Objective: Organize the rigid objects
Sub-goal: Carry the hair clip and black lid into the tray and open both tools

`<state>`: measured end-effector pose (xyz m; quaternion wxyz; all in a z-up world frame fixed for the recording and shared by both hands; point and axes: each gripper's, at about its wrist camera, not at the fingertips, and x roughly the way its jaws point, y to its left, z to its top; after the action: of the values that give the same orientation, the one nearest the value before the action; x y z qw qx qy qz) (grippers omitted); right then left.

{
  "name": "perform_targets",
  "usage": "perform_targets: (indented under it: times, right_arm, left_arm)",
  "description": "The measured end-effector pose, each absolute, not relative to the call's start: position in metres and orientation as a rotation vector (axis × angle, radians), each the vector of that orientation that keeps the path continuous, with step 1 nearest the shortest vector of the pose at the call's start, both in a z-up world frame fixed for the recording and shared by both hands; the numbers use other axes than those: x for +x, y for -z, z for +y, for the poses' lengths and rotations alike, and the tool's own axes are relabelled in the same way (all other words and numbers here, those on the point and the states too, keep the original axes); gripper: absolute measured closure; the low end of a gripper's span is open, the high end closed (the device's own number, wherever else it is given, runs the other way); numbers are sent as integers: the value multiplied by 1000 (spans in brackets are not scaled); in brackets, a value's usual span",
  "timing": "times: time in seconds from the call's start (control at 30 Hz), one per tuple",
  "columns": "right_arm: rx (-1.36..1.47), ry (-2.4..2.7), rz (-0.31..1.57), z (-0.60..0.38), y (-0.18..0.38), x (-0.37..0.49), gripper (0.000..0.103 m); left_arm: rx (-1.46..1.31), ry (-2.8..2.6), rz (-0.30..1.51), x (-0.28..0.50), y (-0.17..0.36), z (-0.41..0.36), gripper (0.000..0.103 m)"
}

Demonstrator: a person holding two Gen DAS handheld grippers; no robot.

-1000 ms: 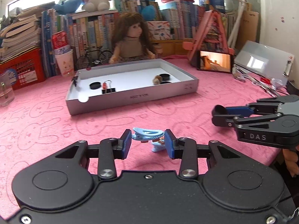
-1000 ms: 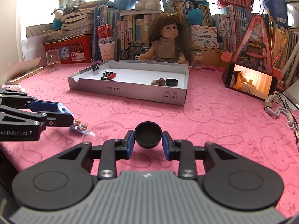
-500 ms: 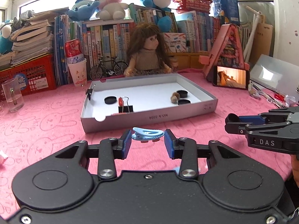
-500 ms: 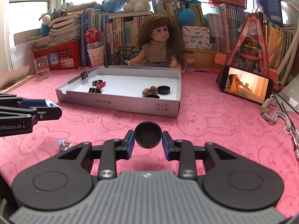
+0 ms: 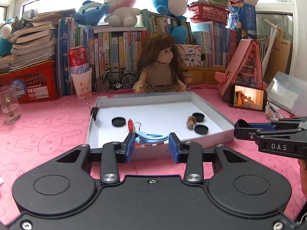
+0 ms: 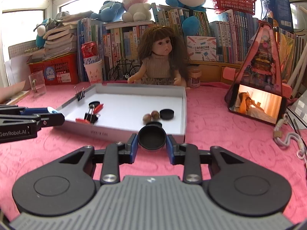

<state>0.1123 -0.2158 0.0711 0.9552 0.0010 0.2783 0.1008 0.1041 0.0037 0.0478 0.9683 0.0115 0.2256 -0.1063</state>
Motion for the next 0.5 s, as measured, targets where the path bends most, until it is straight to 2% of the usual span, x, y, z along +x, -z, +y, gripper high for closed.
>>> perform_targets:
  times: [0.5]
  right_arm:
    - [30,-155,640,-218,-62,168,66]
  left_arm:
    - [-43,123,539,169,-40,24,66]
